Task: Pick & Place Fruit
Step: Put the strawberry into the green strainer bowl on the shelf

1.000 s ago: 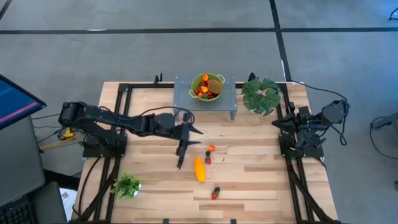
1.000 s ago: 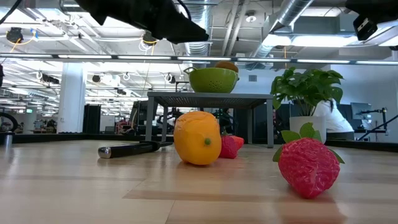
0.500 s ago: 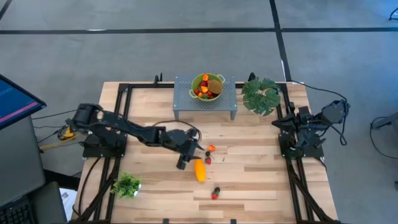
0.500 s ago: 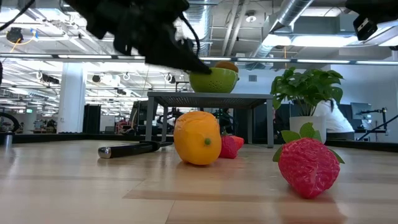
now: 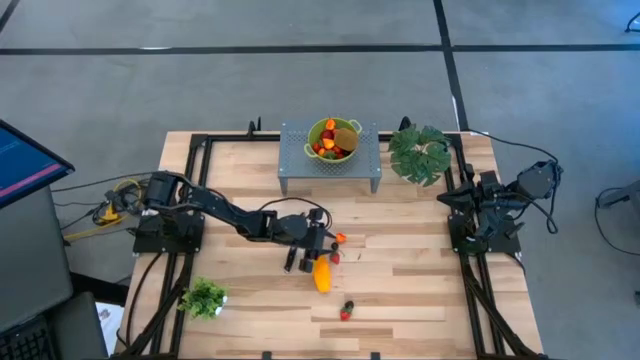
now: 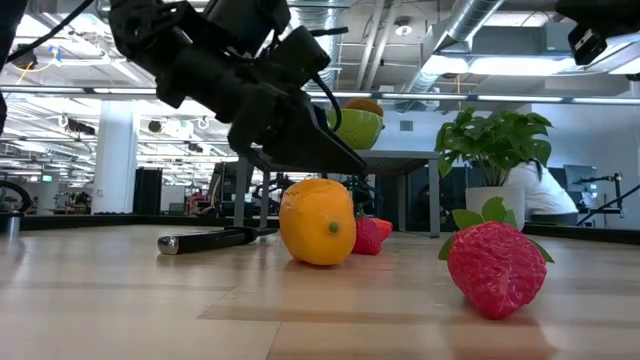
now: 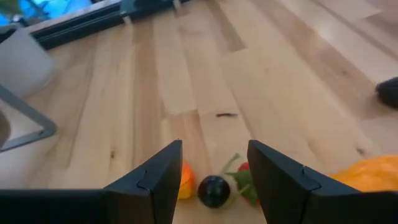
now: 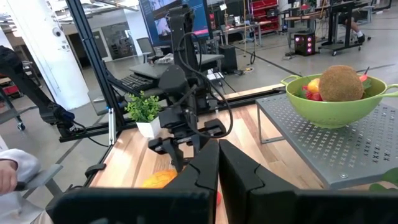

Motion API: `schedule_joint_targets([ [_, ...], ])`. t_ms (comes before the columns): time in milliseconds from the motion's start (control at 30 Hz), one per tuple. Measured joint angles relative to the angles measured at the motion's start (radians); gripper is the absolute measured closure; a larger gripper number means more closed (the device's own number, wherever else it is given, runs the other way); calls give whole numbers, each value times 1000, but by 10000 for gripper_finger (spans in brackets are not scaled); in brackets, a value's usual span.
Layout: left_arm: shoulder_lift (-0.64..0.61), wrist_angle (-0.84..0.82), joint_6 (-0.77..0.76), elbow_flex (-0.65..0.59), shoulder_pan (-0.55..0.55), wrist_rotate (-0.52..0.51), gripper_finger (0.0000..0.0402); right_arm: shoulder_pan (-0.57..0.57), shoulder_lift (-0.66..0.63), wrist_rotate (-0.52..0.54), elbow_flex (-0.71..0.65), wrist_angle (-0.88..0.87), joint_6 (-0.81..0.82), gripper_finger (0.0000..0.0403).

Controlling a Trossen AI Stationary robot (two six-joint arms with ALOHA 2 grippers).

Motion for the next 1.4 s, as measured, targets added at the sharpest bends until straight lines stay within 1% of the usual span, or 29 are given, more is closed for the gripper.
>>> schedule_joint_targets([
  [200,0,8,-68,0,4,-14,224,0,0,0,0,0,0,397],
  [367,13,-32,-70,0,4,-14,224,0,0,0,0,0,0,397],
  [533,58,-46,-73,1,-4,-18,224,0,0,0,0,0,0,397],
  [767,89,-73,-94,1,-52,27,224,0,0,0,0,0,0,397],
  [833,89,-74,-70,1,-58,13,224,0,0,0,0,0,0,397],
  [967,81,-73,-45,1,-50,-57,224,0,0,0,0,0,0,397],
  [1200,82,-78,-44,1,-27,-62,221,0,0,0,0,0,0,397],
  [1400,100,-72,-45,1,-26,-61,202,0,0,0,0,0,0,397],
])
